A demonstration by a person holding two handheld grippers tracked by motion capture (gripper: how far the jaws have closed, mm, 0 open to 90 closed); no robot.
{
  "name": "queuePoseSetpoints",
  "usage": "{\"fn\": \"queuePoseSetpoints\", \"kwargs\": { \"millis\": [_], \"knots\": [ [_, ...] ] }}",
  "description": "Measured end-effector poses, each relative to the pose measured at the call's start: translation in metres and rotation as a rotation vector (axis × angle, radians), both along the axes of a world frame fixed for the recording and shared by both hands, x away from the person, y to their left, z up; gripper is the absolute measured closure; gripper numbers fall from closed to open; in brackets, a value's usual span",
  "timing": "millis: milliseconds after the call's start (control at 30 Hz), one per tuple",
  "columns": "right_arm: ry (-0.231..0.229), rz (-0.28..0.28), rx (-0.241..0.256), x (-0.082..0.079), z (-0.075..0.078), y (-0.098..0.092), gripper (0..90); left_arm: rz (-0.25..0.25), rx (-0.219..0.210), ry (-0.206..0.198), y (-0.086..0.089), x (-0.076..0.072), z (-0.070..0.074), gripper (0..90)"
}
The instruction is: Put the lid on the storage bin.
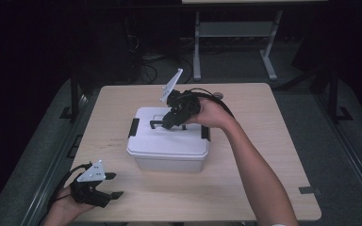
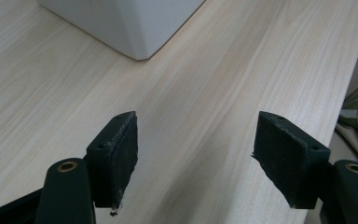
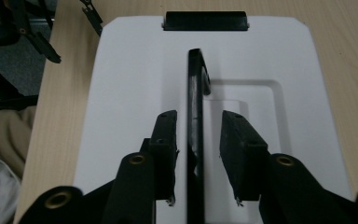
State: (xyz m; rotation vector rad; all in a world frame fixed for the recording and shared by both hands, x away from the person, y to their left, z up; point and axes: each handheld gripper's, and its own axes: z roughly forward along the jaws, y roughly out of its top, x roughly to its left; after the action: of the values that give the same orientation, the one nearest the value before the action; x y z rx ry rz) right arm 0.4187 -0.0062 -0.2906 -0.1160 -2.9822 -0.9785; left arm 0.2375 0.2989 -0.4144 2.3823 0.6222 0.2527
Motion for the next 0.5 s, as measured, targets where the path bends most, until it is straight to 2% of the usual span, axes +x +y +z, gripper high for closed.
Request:
{"fn": "queuePoseSetpoints", "kwargs": {
  "millis": [167,200,500],
  "knots": [
    [0.008,-0.006,-0.006,-0.004,0.002,-0.001,58.4,-0.007,0.007,-0.002,-0.001,-0.001,0.001,30.1],
    [0.010,-0.009,0.005,-0.006,0.003,-0.003,55.7,-0.006,0.007,-0.002,-0.001,-0.002,0.001,29.7],
    [-0.007,-0.020,0.007,-0.015,0.009,-0.014,51.2,-0.005,0.004,0.005,-0.003,-0.002,0.002,29.8]
  ]
}}
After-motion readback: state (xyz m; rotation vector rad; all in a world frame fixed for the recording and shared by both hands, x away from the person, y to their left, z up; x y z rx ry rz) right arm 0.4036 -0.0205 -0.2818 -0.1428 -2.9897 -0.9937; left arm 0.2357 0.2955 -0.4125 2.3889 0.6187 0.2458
